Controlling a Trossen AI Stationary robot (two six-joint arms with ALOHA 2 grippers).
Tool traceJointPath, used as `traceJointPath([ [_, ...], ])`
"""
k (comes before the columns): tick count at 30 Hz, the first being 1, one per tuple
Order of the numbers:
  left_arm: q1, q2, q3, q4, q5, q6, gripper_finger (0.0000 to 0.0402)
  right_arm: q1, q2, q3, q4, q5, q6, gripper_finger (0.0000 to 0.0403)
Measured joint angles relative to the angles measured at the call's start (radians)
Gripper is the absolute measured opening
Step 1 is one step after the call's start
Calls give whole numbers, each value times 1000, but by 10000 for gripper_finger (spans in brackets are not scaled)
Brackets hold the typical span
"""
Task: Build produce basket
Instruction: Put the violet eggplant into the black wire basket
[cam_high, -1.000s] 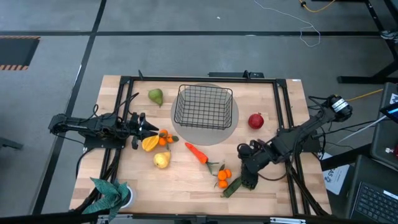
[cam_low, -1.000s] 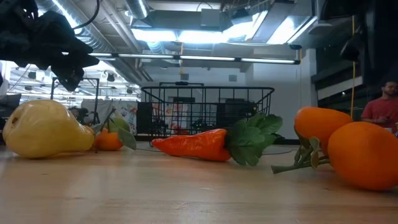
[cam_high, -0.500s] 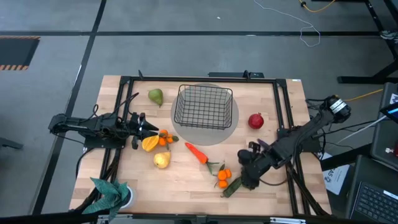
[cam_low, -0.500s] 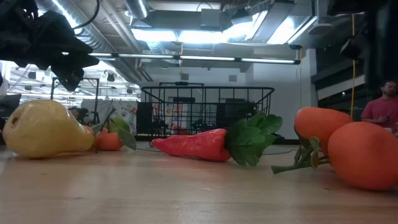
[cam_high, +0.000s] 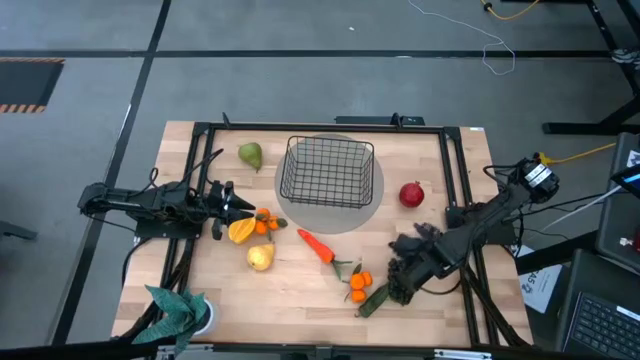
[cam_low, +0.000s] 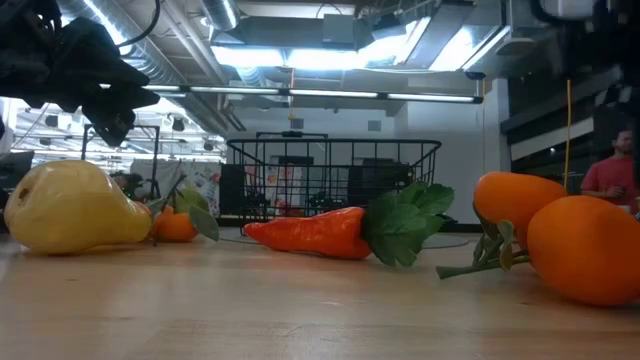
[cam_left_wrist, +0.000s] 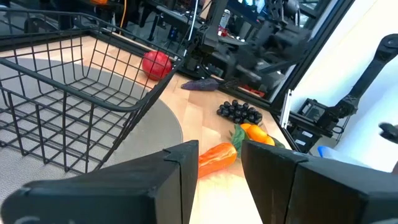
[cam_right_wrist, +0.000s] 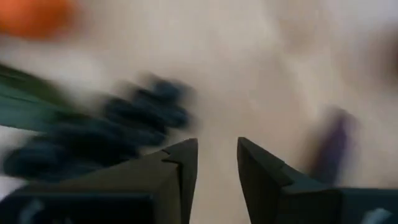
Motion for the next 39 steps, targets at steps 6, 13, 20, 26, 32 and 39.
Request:
traceJointPath([
  [6,0,0,0,0,0,0,110,-3,-4,0,-178,-3,23,103],
  [13,0,0,0,0,0,0,110,-5,-46,0,-220,-8,24,103],
  [20,0,0,0,0,0,0,110,-5,-192,0,-271,-6,24,103],
  [26,0,0,0,0,0,0,110,-5,-271,0,-283,136,19,103],
  [32,0,0,0,0,0,0,110,-5,-274,0,-283,124,11,103],
  [39,0,0,0,0,0,0,110,-38,-270,-1,-282,56,178,105],
])
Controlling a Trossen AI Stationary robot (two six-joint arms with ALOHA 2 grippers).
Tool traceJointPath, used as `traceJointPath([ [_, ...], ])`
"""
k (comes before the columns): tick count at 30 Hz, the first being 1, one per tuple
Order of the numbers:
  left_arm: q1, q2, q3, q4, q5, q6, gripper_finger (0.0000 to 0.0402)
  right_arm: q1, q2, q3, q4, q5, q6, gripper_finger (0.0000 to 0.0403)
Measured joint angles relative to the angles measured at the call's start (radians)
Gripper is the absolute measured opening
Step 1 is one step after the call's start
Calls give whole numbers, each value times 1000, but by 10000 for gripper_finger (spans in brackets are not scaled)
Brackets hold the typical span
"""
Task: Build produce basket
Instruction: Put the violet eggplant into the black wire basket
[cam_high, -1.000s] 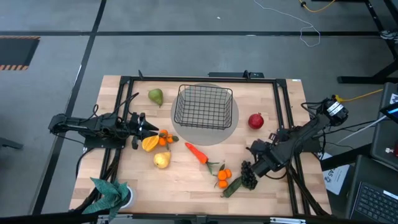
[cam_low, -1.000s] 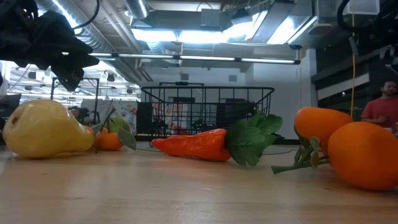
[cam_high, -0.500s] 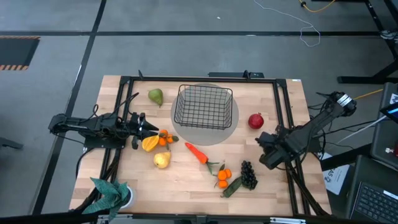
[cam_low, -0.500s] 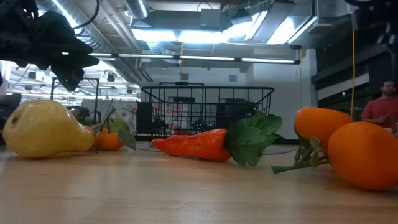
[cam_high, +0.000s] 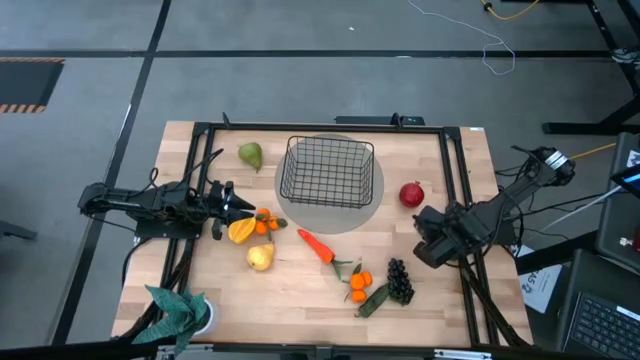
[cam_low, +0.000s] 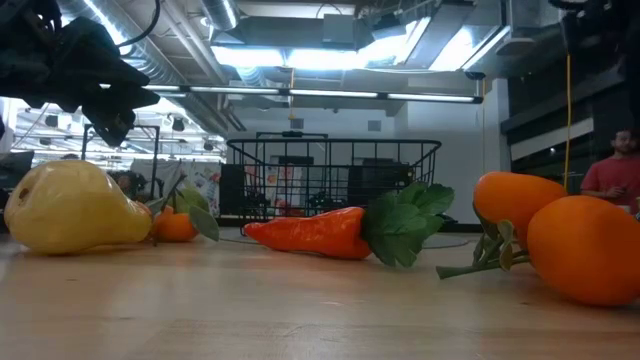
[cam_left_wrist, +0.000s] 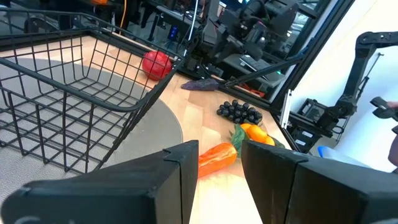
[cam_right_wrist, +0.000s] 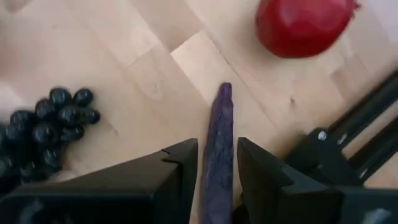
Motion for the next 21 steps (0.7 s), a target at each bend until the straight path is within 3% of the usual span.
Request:
traceJointPath([
  [9,0,0,0,0,0,0,110,-15,3,-125,51,-9,28,165],
  [15,0,0,0,0,0,0,110,-45,3,-210,143,-89,30,213],
  [21,0,0,0,0,0,0,110,-56,4,-279,253,-142,44,220],
])
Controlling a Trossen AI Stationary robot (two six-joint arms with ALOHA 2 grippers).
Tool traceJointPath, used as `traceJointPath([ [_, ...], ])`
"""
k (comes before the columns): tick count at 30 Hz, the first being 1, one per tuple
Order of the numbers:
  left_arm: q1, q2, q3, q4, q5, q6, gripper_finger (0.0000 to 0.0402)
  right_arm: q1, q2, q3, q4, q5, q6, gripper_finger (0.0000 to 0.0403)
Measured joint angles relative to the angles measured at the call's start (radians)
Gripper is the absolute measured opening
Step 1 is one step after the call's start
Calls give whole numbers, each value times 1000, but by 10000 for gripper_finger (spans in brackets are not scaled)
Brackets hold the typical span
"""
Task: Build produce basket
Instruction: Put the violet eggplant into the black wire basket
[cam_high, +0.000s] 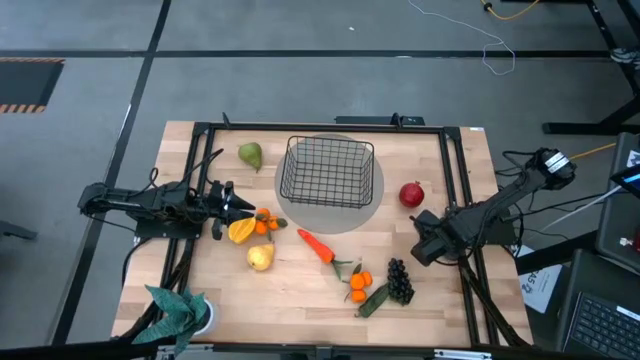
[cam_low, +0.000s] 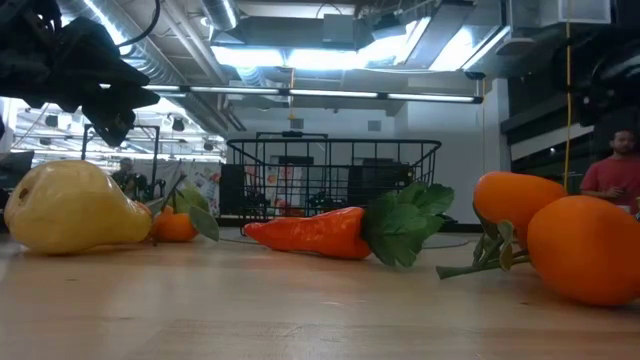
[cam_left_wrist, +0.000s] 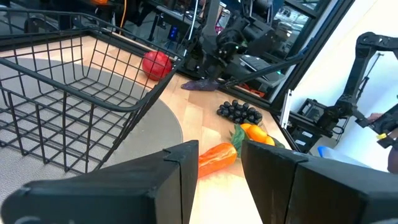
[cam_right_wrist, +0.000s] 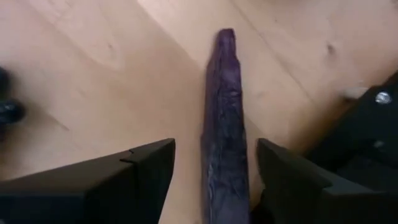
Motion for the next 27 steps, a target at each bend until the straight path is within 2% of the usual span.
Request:
traceJointPath([
  [8,0,0,0,0,0,0,110,-1,0,-108,117,-10,-16,218],
  [14,0,0,0,0,0,0,110,-25,-4,-182,258,-126,19,218],
  [20,0,0,0,0,-1,0,110,-61,-3,-181,248,-155,-6,217],
  [23,0,0,0,0,-1,0,110,-70,1,-160,240,-162,-23,203],
  [27,0,0,0,0,-1,0,110,-69,0,-123,246,-163,-25,163],
])
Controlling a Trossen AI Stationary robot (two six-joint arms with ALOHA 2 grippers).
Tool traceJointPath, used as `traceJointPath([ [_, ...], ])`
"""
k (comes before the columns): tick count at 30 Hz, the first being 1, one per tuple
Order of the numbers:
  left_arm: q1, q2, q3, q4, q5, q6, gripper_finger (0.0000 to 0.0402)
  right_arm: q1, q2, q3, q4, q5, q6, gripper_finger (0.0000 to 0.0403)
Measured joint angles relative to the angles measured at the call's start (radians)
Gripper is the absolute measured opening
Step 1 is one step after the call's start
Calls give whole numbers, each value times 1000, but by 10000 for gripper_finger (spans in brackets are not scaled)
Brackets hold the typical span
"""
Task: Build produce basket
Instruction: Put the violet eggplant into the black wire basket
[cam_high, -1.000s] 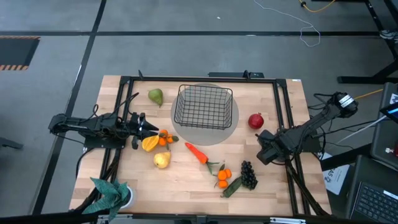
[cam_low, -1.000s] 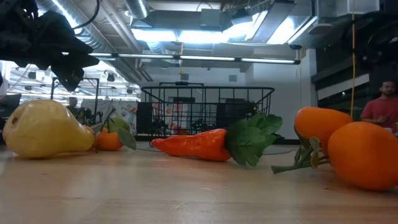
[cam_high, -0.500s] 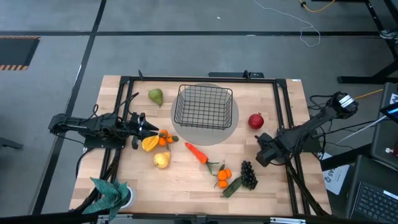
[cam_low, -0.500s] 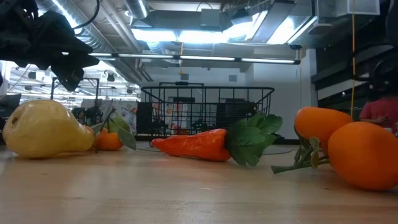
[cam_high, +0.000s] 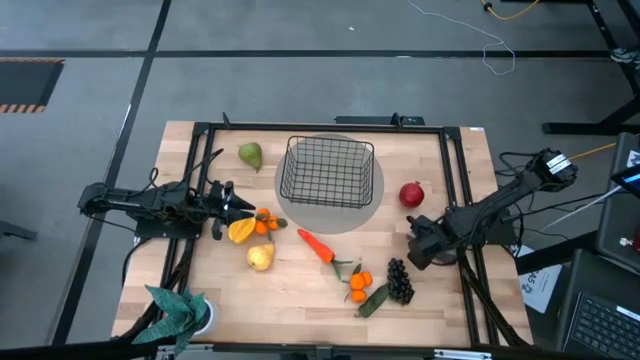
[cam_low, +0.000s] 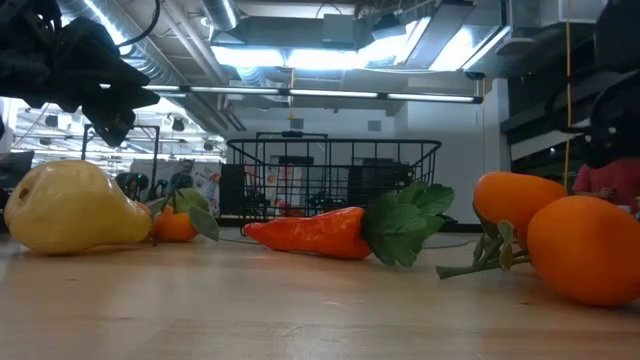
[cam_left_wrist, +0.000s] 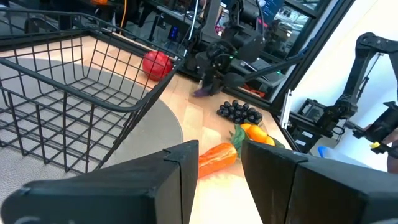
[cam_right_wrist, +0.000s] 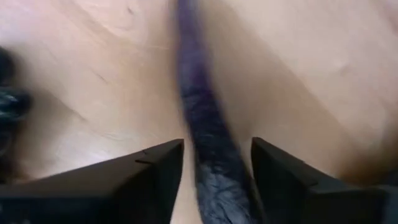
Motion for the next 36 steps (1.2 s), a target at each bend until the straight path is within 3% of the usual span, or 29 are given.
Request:
traceJointPath([
  [5,0,0,0,0,0,0,110,0,0,23,-7,18,-19,93],
  [10,0,0,0,0,0,0,110,0,0,23,-9,48,-143,30],
  [20,0,0,0,0,0,0,110,0,0,101,14,95,-349,26],
  [24,0,0,0,0,0,13,110,1,0,205,-2,212,-482,32],
  [31,0,0,0,0,0,37,110,1,0,389,37,399,-857,27],
  [36,0,0,0,0,0,50,110,2,-1,455,257,637,-1165,31],
])
